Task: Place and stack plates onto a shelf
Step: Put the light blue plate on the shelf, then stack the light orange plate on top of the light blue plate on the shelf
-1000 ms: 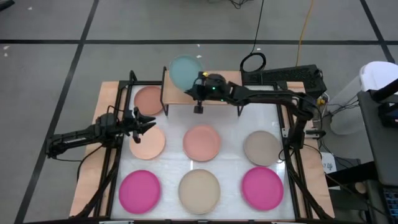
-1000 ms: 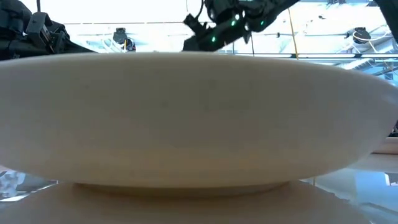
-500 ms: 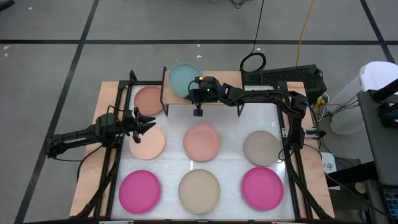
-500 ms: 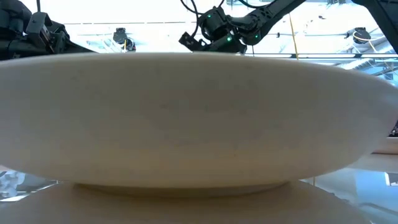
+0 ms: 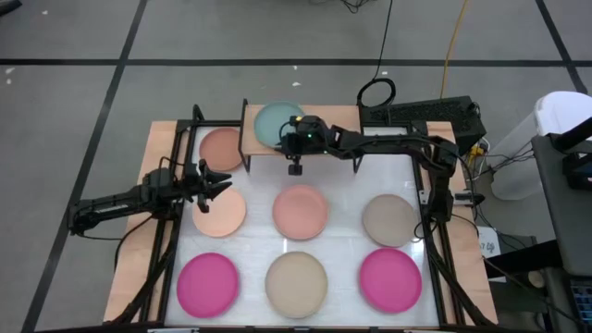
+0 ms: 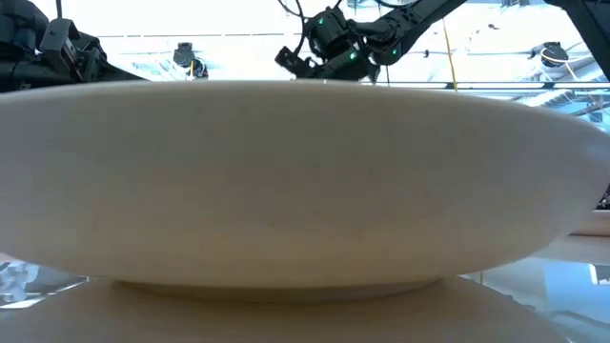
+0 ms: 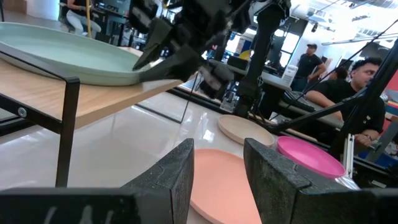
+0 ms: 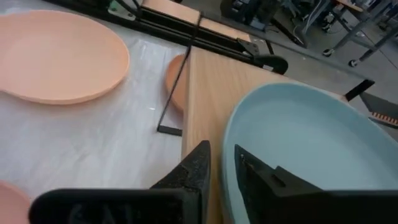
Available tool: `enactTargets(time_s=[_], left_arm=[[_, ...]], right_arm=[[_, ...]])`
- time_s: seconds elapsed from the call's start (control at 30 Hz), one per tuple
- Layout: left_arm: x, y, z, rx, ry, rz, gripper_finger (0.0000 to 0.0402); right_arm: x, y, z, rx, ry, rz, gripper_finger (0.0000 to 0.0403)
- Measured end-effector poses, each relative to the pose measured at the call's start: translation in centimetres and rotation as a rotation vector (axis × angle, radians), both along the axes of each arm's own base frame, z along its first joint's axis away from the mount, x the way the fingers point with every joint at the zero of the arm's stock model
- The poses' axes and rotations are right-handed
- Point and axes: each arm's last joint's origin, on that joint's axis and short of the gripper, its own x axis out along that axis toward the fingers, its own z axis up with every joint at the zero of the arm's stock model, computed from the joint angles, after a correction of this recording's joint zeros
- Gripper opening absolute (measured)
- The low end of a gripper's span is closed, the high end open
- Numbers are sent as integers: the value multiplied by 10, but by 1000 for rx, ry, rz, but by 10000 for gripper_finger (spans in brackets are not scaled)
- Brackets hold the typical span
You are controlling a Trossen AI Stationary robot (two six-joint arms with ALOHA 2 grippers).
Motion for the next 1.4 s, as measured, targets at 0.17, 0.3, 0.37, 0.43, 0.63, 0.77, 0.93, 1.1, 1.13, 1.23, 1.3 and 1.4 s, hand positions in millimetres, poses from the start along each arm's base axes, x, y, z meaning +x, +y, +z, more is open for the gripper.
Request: enactTargets(time_s=[0.17,0.3,0.37,0.43,0.63,0.77,0.93,1.1,1.13,1.23,1.3,1.4], left_arm=[[0,0,0,0,0,0,145],[0,0,0,0,0,0,145],[0,0,0,0,0,0,145],[0,0,0,0,0,0,145],[0,0,0,0,0,0,145],[0,0,0,0,0,0,145],[0,0,0,0,0,0,145],[0,0,1,-21,-18,-1,145],[0,0,2,-24,-23,-1,145],[0,0,3,-21,-40,-1,145],[0,0,6,-9,-64,11,145],[-1,0,9,-37,-107,16,145]], right_arm=[[-25,21,54,17,-64,7,90],[-62,47,99,87,-95,21,97],[-84,63,111,119,-110,37,97],[-105,81,114,127,-127,71,98],[-163,125,87,202,-213,181,98],[-195,145,58,279,-342,250,98],[-223,155,15,247,-426,275,98],[-235,155,-10,257,-453,187,98],[-235,155,-11,258,-462,189,98],[-237,155,-11,271,-474,193,98],[-236,155,-10,279,-481,192,98],[-236,155,-9,274,-491,195,98]])
